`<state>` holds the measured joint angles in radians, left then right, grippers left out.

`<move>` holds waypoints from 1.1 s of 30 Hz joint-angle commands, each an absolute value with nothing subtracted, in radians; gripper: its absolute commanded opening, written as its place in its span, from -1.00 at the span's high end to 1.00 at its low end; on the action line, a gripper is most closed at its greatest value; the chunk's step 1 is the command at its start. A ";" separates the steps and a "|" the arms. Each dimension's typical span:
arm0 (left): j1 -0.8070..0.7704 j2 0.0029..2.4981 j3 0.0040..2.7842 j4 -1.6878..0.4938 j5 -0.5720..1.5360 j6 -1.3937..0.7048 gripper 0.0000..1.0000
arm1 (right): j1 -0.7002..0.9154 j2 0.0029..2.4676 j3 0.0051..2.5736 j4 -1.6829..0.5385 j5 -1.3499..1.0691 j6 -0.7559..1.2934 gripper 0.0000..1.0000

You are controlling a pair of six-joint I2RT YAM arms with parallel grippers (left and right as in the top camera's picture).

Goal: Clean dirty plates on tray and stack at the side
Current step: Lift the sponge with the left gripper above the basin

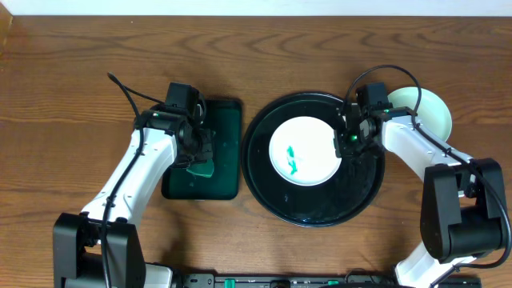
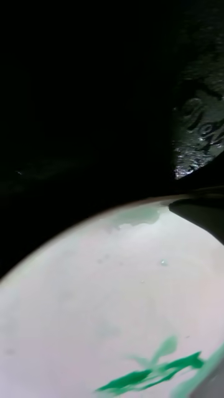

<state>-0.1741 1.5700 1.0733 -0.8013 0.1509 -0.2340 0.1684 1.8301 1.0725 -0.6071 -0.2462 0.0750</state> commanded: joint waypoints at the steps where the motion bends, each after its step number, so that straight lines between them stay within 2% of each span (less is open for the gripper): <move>1: -0.176 1.554 1.111 -0.807 0.145 -0.218 0.85 | 0.163 1.835 1.085 -0.585 -0.232 0.062 0.97; 4: -0.176 1.554 1.111 -0.808 0.145 -0.218 0.86 | 0.163 1.835 1.084 -0.575 -0.232 0.063 0.97; 7: -0.176 1.554 1.118 -0.818 0.145 -0.218 0.85 | 0.164 1.835 1.084 -0.580 -0.208 0.063 0.70; 10: -0.176 1.554 1.160 -0.871 0.142 -0.218 0.85 | 0.165 1.835 1.083 -0.584 -0.199 0.063 0.62; 11: -0.176 1.554 1.185 -0.896 0.134 -0.218 0.85 | 0.166 1.835 1.082 -0.584 -0.199 0.065 0.65; 12: -0.176 1.554 1.215 -0.922 0.120 -0.218 0.86 | 0.167 1.835 1.082 -0.584 -0.200 0.067 0.81; 14: -0.176 1.554 1.262 -0.960 0.112 -0.218 0.85 | 0.172 1.835 1.082 -0.585 -0.199 0.067 0.97; 23: -0.176 1.554 1.386 -1.020 0.110 -0.219 0.86 | 0.190 1.835 1.082 -0.601 -0.200 0.074 0.98; 33: -0.190 1.554 1.427 -1.044 0.063 -0.252 0.86 | 0.191 1.810 1.085 -0.685 -0.202 0.213 0.97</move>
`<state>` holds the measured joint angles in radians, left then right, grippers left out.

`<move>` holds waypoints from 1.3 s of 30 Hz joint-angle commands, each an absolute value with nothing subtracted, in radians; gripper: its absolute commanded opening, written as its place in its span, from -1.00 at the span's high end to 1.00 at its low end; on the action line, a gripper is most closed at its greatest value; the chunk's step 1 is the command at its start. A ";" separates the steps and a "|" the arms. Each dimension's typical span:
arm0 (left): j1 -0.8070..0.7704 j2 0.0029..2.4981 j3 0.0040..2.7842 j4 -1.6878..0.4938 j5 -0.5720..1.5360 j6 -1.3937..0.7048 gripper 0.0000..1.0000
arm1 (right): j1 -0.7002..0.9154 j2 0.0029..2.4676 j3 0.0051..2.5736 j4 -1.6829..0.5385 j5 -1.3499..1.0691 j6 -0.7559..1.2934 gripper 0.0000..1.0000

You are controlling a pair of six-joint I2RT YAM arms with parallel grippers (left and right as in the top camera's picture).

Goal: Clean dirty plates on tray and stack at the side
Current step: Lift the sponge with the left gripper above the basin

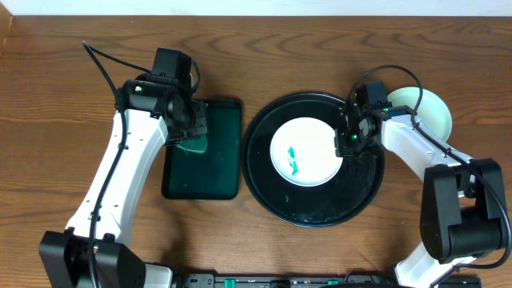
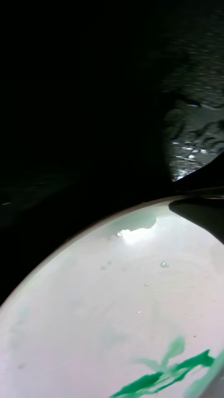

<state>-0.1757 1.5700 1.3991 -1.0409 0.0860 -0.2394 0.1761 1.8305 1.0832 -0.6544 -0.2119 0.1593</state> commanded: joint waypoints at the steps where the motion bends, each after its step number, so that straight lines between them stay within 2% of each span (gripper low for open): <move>1: -0.197 1.554 1.427 -1.043 0.063 -0.252 0.85 | 0.192 1.800 1.085 -0.687 -0.202 0.213 0.98; 3: -0.212 1.554 1.427 -1.042 0.063 -0.252 0.86 | 0.192 1.776 1.085 -0.690 -0.202 0.213 0.96; 6: -0.228 1.554 1.427 -1.042 0.063 -0.257 0.86 | 0.191 1.754 1.085 -0.693 -0.198 0.208 0.69; 9: -0.229 1.556 1.431 -1.047 0.063 -0.267 0.85 | 0.191 1.753 1.085 -0.687 -0.159 0.201 0.51; 19: -0.229 1.609 1.532 -1.147 0.094 -0.266 0.86 | 0.192 1.755 1.053 -0.606 -0.121 0.193 0.41; 27: -0.229 1.630 1.534 -1.120 0.115 -0.284 0.86 | 0.192 1.755 1.007 -0.542 -0.170 0.186 0.55; 28: -0.229 1.636 1.534 -1.117 0.115 -0.290 0.86 | 0.192 1.755 1.005 -0.541 -0.171 0.186 0.63; 30: -0.229 1.646 1.534 -1.117 0.115 -0.290 0.85 | 0.199 1.755 1.002 -0.540 -0.184 0.186 0.92; 31: -0.229 1.648 1.534 -1.117 0.115 -0.290 0.86 | 0.206 1.755 1.002 -0.539 -0.194 0.186 0.98; 39: -0.236 1.649 1.534 -1.119 0.116 -0.294 0.85 | 0.236 1.755 1.002 -0.535 -0.215 0.187 0.97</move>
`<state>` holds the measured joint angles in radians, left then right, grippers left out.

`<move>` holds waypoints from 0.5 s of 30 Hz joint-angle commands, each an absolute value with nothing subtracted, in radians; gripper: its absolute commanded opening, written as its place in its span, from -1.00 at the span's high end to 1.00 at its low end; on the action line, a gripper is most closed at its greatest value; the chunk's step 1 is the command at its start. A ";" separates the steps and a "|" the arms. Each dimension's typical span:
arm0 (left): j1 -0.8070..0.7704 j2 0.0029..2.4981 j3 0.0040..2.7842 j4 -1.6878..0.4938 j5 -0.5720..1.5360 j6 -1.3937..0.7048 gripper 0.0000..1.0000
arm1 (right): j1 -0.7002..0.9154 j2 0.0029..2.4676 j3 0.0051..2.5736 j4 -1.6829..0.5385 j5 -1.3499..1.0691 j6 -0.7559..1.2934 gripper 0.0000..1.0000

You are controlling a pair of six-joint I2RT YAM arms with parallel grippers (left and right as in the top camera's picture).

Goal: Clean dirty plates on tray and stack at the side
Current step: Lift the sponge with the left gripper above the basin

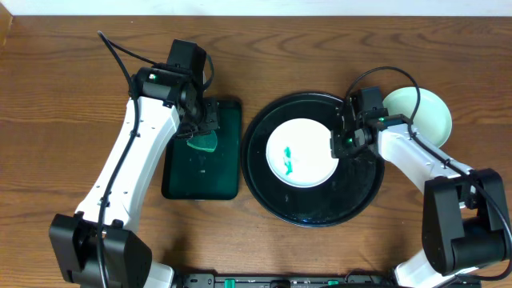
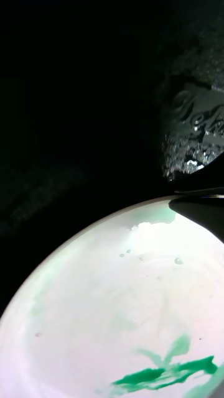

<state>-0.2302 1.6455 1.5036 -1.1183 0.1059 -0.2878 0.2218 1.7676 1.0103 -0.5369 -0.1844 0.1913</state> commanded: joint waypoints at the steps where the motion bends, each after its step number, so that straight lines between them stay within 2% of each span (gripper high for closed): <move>1: -0.240 1.649 1.534 -1.122 0.116 -0.298 0.86 | 0.240 1.755 1.002 -0.535 -0.215 0.188 0.97; 13: -0.288 1.650 1.534 -1.121 0.115 -0.354 0.86 | 0.282 1.754 1.002 -0.538 -0.215 0.392 0.97; 15: -0.302 1.650 1.534 -1.121 0.115 -0.354 0.85 | 0.293 1.752 1.003 -0.537 -0.205 0.376 0.81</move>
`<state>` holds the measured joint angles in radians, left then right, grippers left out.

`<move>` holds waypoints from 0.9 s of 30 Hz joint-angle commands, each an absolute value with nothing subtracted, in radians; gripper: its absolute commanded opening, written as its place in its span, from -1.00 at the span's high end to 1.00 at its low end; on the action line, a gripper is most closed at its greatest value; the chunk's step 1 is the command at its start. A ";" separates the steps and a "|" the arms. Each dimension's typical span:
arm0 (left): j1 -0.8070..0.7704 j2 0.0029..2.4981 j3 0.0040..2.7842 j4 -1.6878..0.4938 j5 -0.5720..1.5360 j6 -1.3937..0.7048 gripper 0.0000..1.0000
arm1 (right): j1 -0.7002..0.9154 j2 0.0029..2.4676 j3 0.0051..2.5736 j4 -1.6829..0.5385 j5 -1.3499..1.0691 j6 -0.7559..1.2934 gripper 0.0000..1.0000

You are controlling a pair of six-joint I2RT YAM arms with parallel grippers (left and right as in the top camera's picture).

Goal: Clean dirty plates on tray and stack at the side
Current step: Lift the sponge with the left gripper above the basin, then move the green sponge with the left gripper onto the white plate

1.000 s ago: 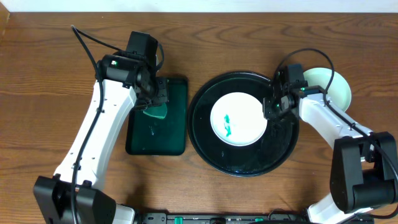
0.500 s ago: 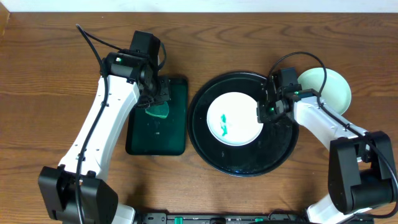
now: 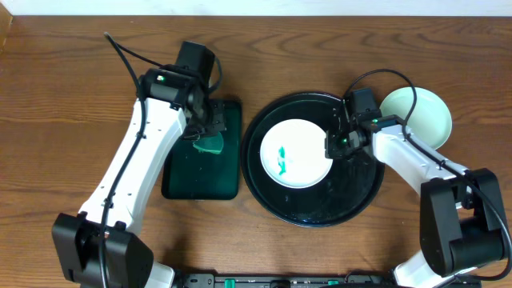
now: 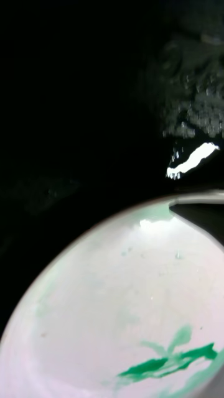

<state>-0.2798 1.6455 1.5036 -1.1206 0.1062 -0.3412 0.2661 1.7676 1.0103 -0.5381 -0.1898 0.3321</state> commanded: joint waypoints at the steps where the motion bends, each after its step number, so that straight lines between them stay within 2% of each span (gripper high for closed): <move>1: -0.313 1.650 1.534 -1.121 0.115 -0.353 0.86 | 0.294 1.750 1.004 -0.532 -0.199 0.345 0.67; 2: -0.319 1.650 1.534 -1.120 0.114 -0.353 0.86 | 0.292 1.750 1.006 -0.525 -0.198 0.303 0.57; 6: -0.327 1.650 1.534 -1.105 0.111 -0.353 0.86 | 0.292 1.751 1.007 -0.470 -0.181 0.173 0.37; 7: -0.327 1.650 1.534 -1.097 0.112 -0.354 0.86 | 0.292 1.753 1.007 -0.451 -0.181 0.163 0.46; 9: -0.327 1.650 1.534 -1.090 0.112 -0.358 0.86 | 0.294 1.753 1.003 -0.442 -0.181 0.163 0.79; 11: -0.327 1.650 1.533 -1.086 0.112 -0.379 0.85 | 0.296 1.753 0.998 -0.438 -0.181 0.163 0.93; 18: -0.353 1.650 1.527 -1.074 0.123 -0.452 0.86 | 0.296 1.753 0.988 -0.467 -0.183 0.226 0.97; 27: -0.492 1.663 1.525 -1.042 0.123 -0.529 0.86 | 0.297 1.752 0.989 -0.509 -0.191 0.318 0.95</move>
<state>-0.4477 1.6463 1.5036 -1.0470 0.1139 -0.4728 0.2871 1.7660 1.0012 -0.4953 -0.1829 0.2752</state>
